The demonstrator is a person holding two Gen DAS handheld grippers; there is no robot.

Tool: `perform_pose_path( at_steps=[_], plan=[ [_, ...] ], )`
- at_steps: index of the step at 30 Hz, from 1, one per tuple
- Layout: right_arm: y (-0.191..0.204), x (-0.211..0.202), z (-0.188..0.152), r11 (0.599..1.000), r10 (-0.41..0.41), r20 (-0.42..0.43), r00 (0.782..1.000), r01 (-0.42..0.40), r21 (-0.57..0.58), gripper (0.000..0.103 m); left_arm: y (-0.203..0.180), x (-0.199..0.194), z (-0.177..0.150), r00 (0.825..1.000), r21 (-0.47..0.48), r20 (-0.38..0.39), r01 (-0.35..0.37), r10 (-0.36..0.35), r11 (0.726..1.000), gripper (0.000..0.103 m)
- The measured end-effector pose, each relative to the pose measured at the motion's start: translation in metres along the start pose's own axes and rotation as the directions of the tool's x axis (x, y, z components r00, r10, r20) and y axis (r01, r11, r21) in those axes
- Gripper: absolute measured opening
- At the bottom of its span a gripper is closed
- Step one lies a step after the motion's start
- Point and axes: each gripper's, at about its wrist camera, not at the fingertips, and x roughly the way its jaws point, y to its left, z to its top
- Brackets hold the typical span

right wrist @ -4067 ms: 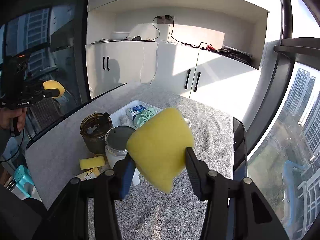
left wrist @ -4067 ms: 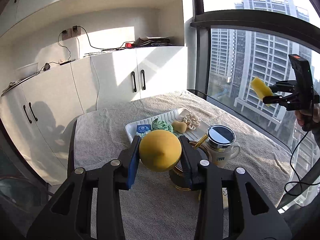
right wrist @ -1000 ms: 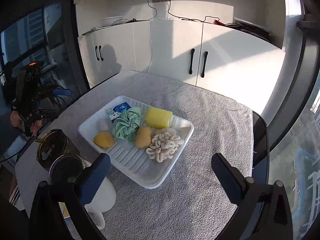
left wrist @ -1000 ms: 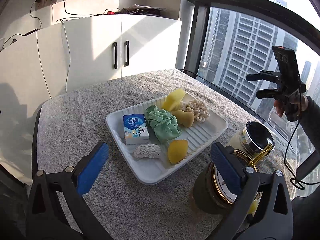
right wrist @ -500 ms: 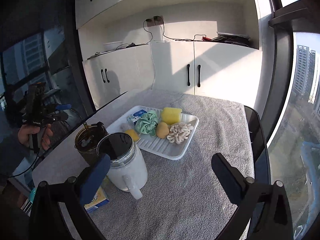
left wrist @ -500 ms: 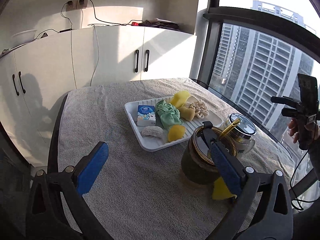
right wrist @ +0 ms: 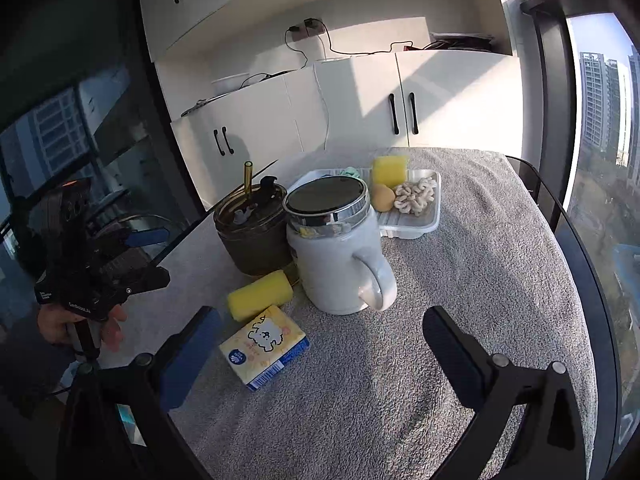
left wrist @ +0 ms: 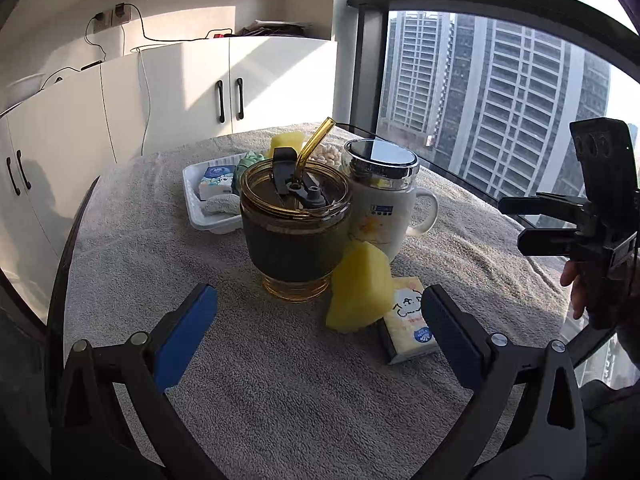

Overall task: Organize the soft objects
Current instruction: 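Close the left tool on the yellow sponge block while the right tool reaches the small tissue pack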

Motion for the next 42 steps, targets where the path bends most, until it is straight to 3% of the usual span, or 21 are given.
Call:
perform_pose_path(
  at_steps=[9,17,21,24,26,31,37,42],
  plan=[
    [0.027,0.038,-0.043,0.995,-0.060,-0.074,0.995,0.066,0.080,0.103,-0.026,0.029,-0.004,0.997,0.033,-0.063,0.056,-0.054,0.998,0.103],
    [0.041,0.067,-0.056,0.989,-0.061,-0.119,0.991,0.076,0.127,0.103,-0.019,0.061,0.006,0.984,0.008,-0.153,0.094,-0.092,0.996,0.101],
    [0.047,0.073,-0.058,0.990,-0.074,-0.135,0.988,0.089,0.109,0.103,-0.025,0.073,0.000,0.976,0.048,-0.207,0.077,-0.065,0.996,0.074],
    [0.051,0.078,-0.059,0.986,-0.103,-0.146,0.984,0.120,0.117,0.102,-0.024,0.081,-0.005,0.971,0.041,-0.226,0.086,-0.075,0.995,0.066],
    [0.054,0.080,-0.057,0.984,-0.124,-0.150,0.981,0.141,0.111,0.096,-0.021,0.081,-0.005,0.972,0.025,-0.219,0.089,-0.081,0.996,0.066],
    [0.062,0.089,-0.054,0.979,-0.153,-0.175,0.973,0.173,0.107,0.089,-0.019,0.081,-0.005,0.972,0.015,-0.216,0.099,-0.093,0.995,0.046],
    [0.067,0.092,-0.049,0.979,-0.152,-0.182,0.971,0.174,0.108,0.087,-0.012,0.074,-0.007,0.974,-0.036,-0.201,0.100,-0.105,0.994,0.044],
    [0.073,0.099,-0.046,0.982,-0.164,-0.186,0.969,0.178,0.062,0.076,-0.003,0.073,-0.010,0.973,-0.075,-0.205,0.088,-0.102,0.993,0.044]
  ],
)
